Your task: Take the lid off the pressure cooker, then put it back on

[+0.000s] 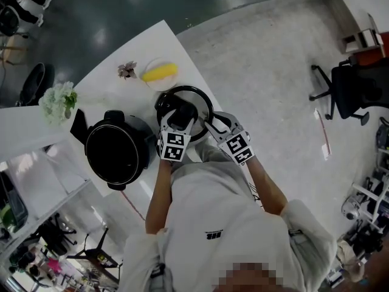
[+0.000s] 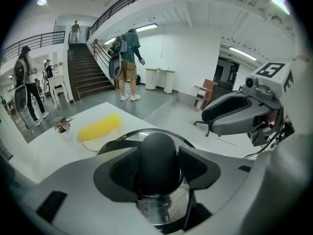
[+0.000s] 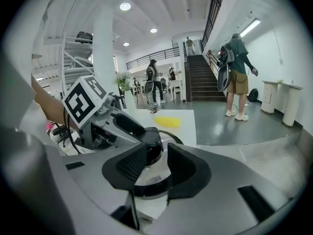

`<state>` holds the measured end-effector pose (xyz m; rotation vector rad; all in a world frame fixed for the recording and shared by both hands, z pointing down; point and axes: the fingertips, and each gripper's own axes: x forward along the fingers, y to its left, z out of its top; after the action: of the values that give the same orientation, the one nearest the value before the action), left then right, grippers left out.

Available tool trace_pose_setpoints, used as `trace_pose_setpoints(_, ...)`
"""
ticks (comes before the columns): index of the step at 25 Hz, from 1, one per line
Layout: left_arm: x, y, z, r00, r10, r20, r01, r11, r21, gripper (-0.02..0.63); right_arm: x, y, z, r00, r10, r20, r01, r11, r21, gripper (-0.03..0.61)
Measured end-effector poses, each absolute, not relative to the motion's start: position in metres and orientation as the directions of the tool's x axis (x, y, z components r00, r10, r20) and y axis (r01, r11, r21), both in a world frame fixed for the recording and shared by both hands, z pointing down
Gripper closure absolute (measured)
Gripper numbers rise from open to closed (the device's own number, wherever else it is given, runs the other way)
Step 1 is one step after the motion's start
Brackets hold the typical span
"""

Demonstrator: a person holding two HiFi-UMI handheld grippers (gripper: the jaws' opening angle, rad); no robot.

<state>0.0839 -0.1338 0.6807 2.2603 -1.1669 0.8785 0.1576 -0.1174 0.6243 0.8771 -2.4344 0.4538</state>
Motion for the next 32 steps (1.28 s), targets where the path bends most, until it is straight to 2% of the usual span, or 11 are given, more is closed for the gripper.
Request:
trace_pose_setpoints(7,0.090,-0.138,0.699,0.431,-0.498,0.753,-0.830,-0.546,0.114,0.310,0.157,-0.121,0.627,-0.662,-0.489,0.568,-0.666,0.731,-0.147,0.443)
trace_pose_setpoints(21,0.093,-0.137,0.711,0.411,-0.451,0.793,-0.819,-0.564,0.104,0.327,0.160,-0.123,0.628,-0.648,-0.505,0.570,-0.687,0.711,-0.150,0.445)
trace_pose_setpoints(32,0.097,-0.131,0.702,0.445,-0.446,0.777,-0.796,-0.595,0.114,0.327,0.161,-0.124,0.624,-0.630,-0.532,0.566,-0.707,0.694,-0.136,0.445)
